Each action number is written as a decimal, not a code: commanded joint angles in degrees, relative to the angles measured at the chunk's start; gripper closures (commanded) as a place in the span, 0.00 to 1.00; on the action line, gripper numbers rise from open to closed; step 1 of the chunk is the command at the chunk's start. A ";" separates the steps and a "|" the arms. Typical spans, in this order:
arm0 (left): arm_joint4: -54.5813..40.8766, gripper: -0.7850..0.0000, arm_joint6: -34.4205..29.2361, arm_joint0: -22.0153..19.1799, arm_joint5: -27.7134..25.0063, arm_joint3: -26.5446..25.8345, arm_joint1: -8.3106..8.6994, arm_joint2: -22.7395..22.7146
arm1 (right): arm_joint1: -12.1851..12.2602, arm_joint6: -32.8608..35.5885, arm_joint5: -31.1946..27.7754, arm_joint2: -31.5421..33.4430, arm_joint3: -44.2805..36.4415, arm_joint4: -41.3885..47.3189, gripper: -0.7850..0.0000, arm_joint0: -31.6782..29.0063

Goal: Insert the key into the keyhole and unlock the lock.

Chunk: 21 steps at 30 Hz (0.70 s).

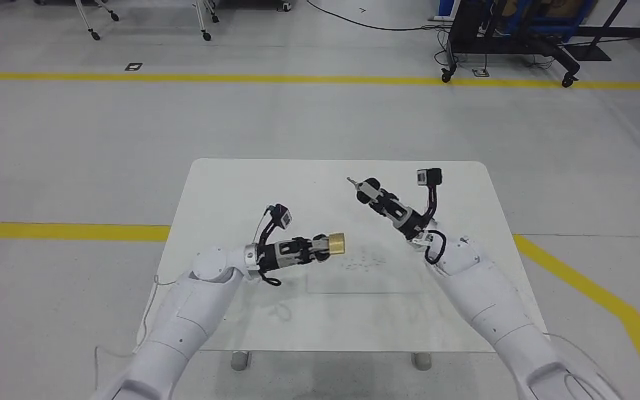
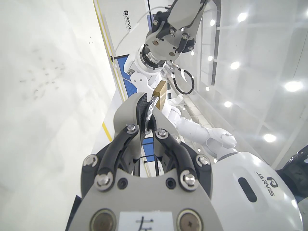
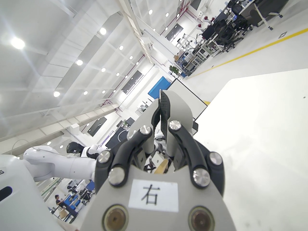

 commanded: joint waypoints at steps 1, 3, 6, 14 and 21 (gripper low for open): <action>-0.97 1.00 -1.46 -0.41 -0.89 0.76 -0.07 0.03 | -0.68 -0.02 -0.16 -1.27 1.32 0.67 1.00 1.22; -2.33 1.00 -2.37 -0.66 -1.15 1.63 -0.13 -0.15 | -1.27 0.10 -0.45 -2.19 2.68 0.96 1.00 2.30; -4.51 1.00 -3.88 -1.03 -1.68 2.68 -0.22 -0.49 | -1.96 0.85 -0.74 -3.29 4.32 1.46 1.00 3.36; -4.57 1.00 -3.61 -2.17 -2.23 5.04 -0.34 -0.61 | -3.37 8.35 -0.71 -5.77 7.37 7.67 1.00 5.11; -4.11 1.00 -2.31 -2.58 -2.31 5.53 -0.57 -0.22 | -4.14 16.54 -0.62 -7.16 9.56 11.37 1.00 6.86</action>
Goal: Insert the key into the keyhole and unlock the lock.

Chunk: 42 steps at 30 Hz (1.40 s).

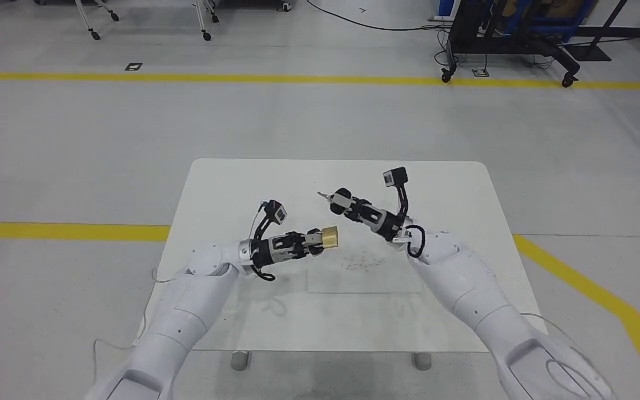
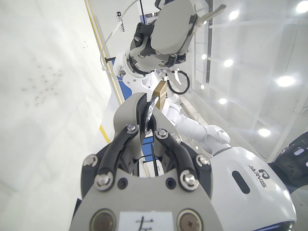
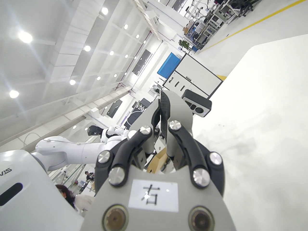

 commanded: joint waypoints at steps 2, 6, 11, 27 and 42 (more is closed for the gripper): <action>-0.14 1.00 0.43 -0.15 -0.18 0.39 -0.01 -0.18 | -0.23 3.07 -0.19 -0.27 0.66 1.35 1.00 0.58; -0.16 1.00 1.06 -0.09 -0.41 0.63 0.01 -0.46 | -0.42 6.31 -0.57 -0.31 1.33 3.21 1.00 0.91; 0.15 1.00 3.55 -0.17 -0.10 1.43 0.19 -1.36 | -0.61 8.18 -0.62 -0.23 1.63 4.22 1.00 0.71; 0.23 1.00 6.26 -0.61 3.99 2.51 0.12 -1.70 | -0.69 12.87 0.15 -0.11 0.47 7.04 1.00 -0.08; 2.93 1.00 18.95 -1.54 22.61 -4.76 -0.04 -1.23 | 1.46 10.85 2.13 5.59 -5.62 8.48 1.00 -6.05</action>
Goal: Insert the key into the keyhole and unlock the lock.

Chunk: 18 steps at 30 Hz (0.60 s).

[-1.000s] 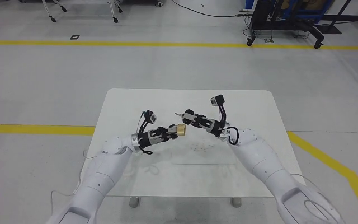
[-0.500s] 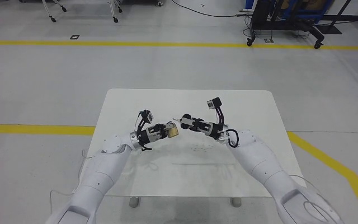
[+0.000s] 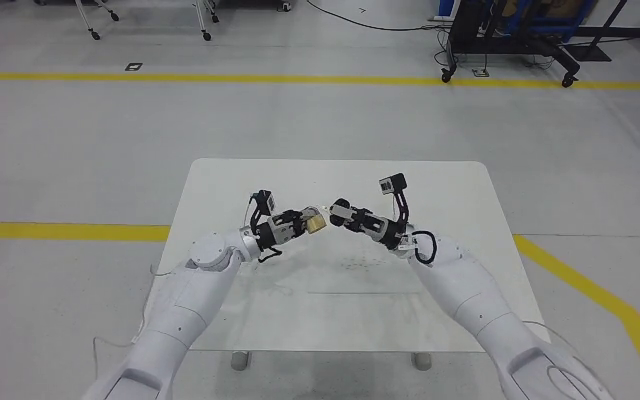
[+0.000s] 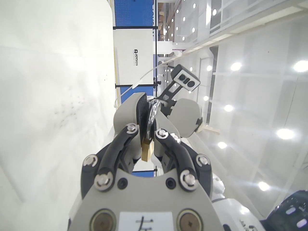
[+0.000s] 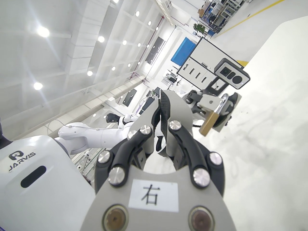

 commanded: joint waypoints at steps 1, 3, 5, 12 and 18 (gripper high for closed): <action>-1.13 1.00 0.48 -1.23 6.06 -0.47 -0.18 0.16 | 0.81 0.07 0.74 2.11 -1.16 0.63 1.00 -2.19; -0.90 1.00 0.66 -2.74 10.45 -0.27 -0.34 0.71 | 1.56 -0.38 1.59 4.05 -2.51 0.61 1.00 -4.36; -1.66 1.00 1.02 -3.67 11.86 -0.01 -0.49 0.58 | 2.13 -0.07 2.93 5.55 -5.34 2.29 1.00 -6.83; -1.66 1.00 1.02 -3.67 11.86 -0.01 -0.49 0.58 | 2.21 0.18 3.23 5.75 -5.98 2.80 1.00 -7.26; -1.66 1.00 1.02 -3.67 11.86 -0.01 -0.49 0.58 | 2.21 0.18 3.23 5.75 -5.98 2.80 1.00 -7.26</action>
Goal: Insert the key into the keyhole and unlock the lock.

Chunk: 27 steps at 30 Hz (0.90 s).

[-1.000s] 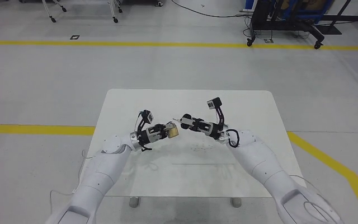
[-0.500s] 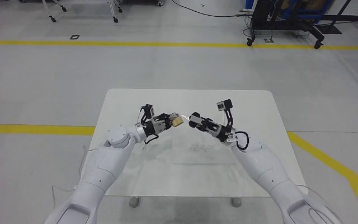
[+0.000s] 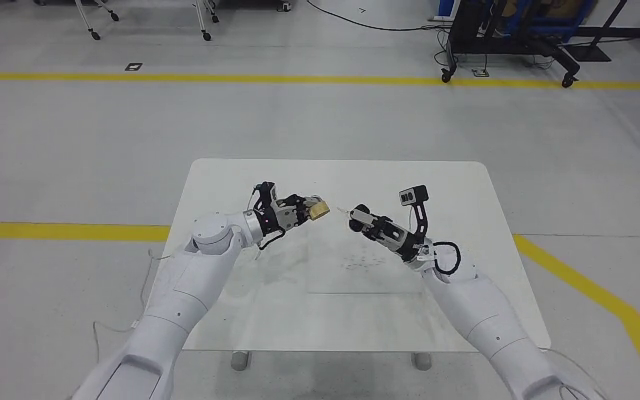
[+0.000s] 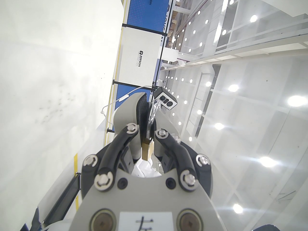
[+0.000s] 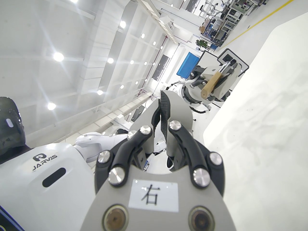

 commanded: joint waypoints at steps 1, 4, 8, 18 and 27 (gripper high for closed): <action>0.00 1.00 0.00 0.00 0.00 0.00 0.00 0.00 | 0.00 0.00 0.00 0.00 0.00 0.00 1.00 0.00; 0.92 1.00 1.76 0.07 -0.47 -0.22 0.08 -0.23 | 0.06 -4.37 1.71 0.41 -1.23 -4.04 1.00 -0.48; -2.76 1.00 3.37 1.74 -2.48 -2.35 -0.02 -1.88 | 0.05 -8.94 7.79 0.50 -4.70 -4.94 1.00 -2.63; 2.40 1.00 8.22 3.83 -3.47 -6.12 0.28 -1.90 | 1.02 -19.73 25.31 2.03 -17.10 -14.51 1.00 -8.76; 4.22 1.00 8.95 4.65 -3.59 -7.27 0.35 -1.95 | 0.70 -25.03 30.31 1.56 -22.21 -16.49 1.00 -11.20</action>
